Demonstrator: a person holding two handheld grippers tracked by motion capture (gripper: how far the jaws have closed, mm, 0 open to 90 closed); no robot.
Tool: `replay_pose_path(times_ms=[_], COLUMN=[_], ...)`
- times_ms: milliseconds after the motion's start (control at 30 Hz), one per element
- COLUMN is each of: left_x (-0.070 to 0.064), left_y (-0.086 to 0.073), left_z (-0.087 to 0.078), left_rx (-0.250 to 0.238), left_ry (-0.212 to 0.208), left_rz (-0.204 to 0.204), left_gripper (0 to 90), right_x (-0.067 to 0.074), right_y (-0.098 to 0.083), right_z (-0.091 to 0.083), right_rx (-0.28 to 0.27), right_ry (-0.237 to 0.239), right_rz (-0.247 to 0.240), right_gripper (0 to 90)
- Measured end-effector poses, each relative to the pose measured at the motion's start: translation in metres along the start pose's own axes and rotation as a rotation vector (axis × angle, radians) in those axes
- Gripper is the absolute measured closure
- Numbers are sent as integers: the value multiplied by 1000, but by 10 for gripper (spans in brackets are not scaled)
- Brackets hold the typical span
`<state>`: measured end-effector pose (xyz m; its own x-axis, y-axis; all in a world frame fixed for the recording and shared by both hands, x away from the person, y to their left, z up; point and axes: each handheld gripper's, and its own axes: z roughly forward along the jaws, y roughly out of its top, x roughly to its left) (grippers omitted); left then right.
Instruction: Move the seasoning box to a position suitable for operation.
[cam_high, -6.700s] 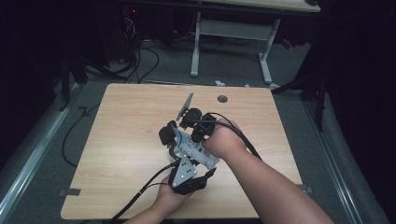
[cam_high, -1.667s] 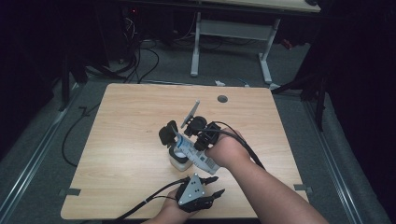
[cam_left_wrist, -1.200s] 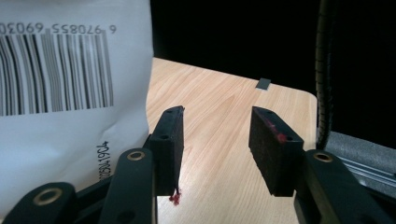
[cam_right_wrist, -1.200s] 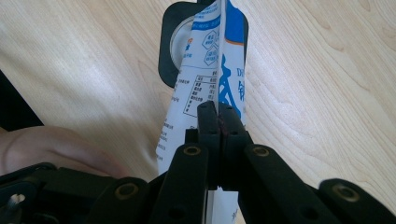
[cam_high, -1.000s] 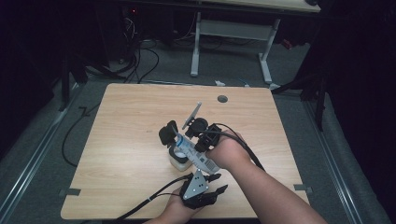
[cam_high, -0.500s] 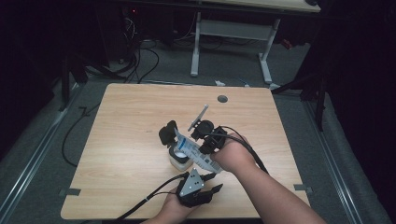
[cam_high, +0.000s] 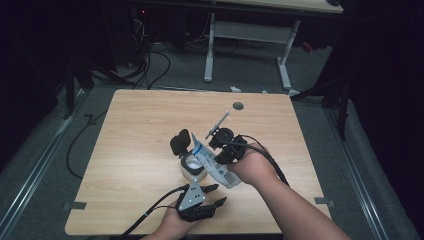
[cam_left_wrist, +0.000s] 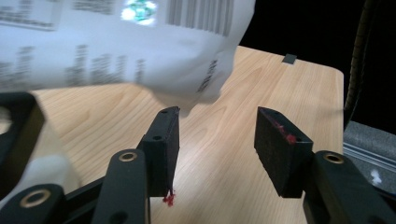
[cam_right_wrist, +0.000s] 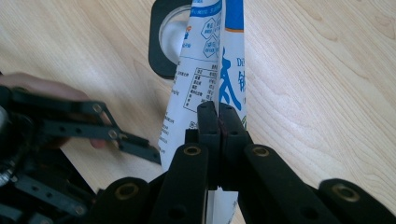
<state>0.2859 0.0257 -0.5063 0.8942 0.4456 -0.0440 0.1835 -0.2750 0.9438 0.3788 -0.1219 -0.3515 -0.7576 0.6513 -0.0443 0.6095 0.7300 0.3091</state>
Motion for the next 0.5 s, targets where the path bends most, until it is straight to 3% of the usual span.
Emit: replay_pose_path(times_ms=[233,367,500], left_x=[12,19,29], left_y=[-7,-13,-18], left_z=[-18,-28,-41], left_rx=[20,60,56], left_ry=[21,43,59], left_rz=[15,57,41], left_gripper=[497,494,493], right_x=[-7,-12,-18], right_y=[-4,-8,-11], right_z=[-2,-2,-1], right_rx=[14,22,26], right_ry=[-11,-20,-28], right_rz=[14,28,45], right_gripper=[900,900,900])
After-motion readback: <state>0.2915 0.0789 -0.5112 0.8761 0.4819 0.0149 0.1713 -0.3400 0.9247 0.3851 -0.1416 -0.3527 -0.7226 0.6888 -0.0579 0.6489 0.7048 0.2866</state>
